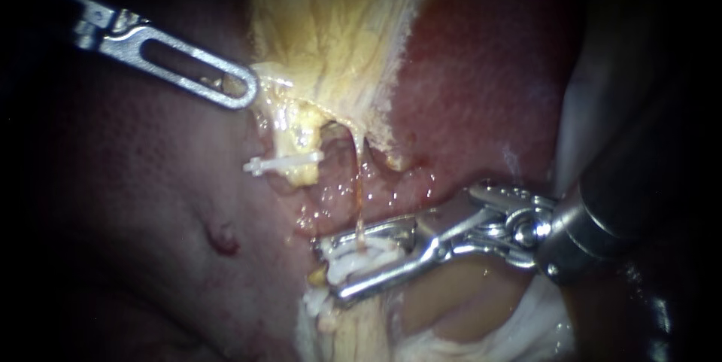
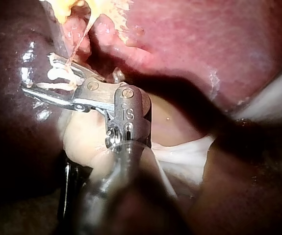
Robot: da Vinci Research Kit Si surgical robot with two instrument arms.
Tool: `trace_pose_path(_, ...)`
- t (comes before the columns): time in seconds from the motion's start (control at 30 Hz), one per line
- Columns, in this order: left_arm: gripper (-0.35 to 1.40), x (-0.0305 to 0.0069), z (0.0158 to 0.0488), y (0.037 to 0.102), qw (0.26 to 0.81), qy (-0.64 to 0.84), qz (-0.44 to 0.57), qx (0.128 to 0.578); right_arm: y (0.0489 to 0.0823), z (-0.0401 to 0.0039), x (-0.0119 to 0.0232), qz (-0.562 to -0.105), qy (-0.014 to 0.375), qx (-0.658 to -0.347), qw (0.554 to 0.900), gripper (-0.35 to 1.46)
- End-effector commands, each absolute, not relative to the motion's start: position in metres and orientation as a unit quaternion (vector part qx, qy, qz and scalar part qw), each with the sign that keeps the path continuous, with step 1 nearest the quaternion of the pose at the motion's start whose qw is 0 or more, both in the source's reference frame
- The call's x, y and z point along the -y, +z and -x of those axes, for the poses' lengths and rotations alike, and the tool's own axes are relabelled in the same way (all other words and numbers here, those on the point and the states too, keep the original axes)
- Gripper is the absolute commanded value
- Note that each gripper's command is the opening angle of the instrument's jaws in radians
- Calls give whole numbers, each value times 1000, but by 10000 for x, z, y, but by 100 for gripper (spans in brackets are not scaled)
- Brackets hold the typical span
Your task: Clipping second clip right tube
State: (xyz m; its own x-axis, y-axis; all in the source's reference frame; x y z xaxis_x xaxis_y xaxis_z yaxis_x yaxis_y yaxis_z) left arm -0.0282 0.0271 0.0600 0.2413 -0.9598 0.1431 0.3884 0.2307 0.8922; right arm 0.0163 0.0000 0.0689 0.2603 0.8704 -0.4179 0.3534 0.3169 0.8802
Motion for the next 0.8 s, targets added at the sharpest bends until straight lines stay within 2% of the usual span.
trace_pose_path(0.03, -35, -271, 282, 600, 689, -489, -381, 374, 691, -163, 0, -541, 222, -566, 582, 42)
trace_pose_path(0.2, -35, -271, 282, 600, 689, -489, -381, 374, 696, -160, -4, -541, 222, -566, 582, 30)
trace_pose_path(0.57, -35, -271, 282, 600, 689, -489, -381, 374, 700, -157, -7, -542, 221, -565, 581, -16)
trace_pose_path(0.8, -35, -271, 282, 600, 689, -489, -381, 374, 702, -156, -10, -540, 224, -567, 580, -35)
